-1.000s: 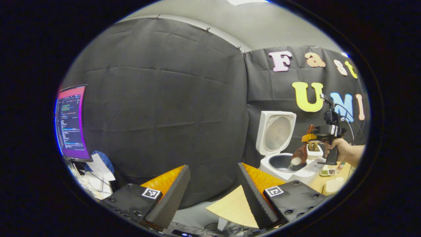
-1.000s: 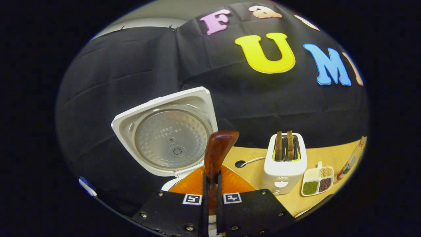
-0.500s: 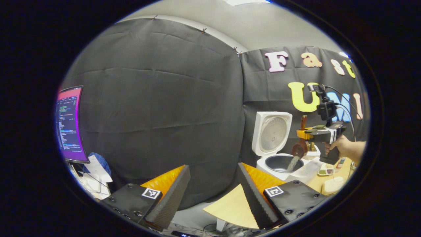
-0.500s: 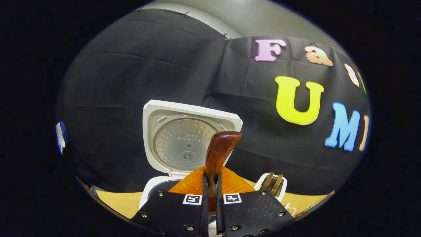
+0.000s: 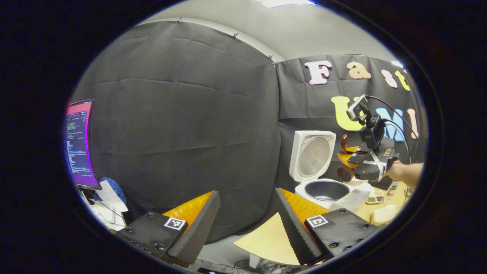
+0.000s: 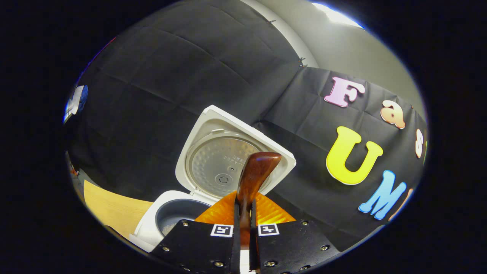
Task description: Close the left gripper, press the button to open the rice cooker; take a wooden spoon from the chopstick holder with the right hand, scoop a spoonful of rice and pour it into the rice cooker, then put the wooden spoon back into the chopstick holder.
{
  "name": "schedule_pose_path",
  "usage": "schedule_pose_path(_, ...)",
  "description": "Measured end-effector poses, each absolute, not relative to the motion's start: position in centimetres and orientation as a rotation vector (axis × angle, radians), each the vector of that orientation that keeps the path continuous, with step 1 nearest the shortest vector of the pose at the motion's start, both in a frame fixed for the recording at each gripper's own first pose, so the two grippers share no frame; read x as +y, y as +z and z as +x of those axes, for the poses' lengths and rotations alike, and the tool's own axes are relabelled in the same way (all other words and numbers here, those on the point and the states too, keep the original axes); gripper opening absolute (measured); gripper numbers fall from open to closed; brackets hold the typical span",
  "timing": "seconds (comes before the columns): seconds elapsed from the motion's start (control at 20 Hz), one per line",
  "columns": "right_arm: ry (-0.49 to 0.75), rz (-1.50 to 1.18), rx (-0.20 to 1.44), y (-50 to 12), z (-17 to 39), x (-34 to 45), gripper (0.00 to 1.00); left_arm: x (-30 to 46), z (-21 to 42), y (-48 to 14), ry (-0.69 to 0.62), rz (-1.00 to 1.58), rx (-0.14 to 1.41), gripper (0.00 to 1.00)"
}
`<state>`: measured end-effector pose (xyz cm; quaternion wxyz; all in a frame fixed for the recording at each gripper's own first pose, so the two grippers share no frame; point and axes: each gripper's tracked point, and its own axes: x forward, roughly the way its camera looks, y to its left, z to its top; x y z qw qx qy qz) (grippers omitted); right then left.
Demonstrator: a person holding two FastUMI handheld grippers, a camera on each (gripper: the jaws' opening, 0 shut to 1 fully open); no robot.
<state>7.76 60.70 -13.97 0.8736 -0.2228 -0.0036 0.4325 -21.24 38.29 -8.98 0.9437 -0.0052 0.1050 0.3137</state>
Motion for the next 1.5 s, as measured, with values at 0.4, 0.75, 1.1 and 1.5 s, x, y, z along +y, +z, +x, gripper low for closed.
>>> schedule_pose_path(0.4,0.882,0.006,0.356,-14.1,8.7,59.2,0.1,38.0,-20.7,-7.8,0.628,-0.008,0.19,0.99)
schedule_pose_path(0.75,0.86,0.3,0.465,-11.8,9.0,55.4,0.1,35.6,-18.2,-6.7,0.566,-0.006,0.162,0.94)
schedule_pose_path(1.1,0.796,0.478,0.506,-10.4,9.1,47.6,0.1,31.8,-15.4,-4.8,0.479,-0.006,0.122,0.99)
schedule_pose_path(1.5,0.635,0.529,0.472,-10.0,12.1,35.5,0.1,25.6,-10.8,-2.3,0.353,0.007,0.075,0.99)
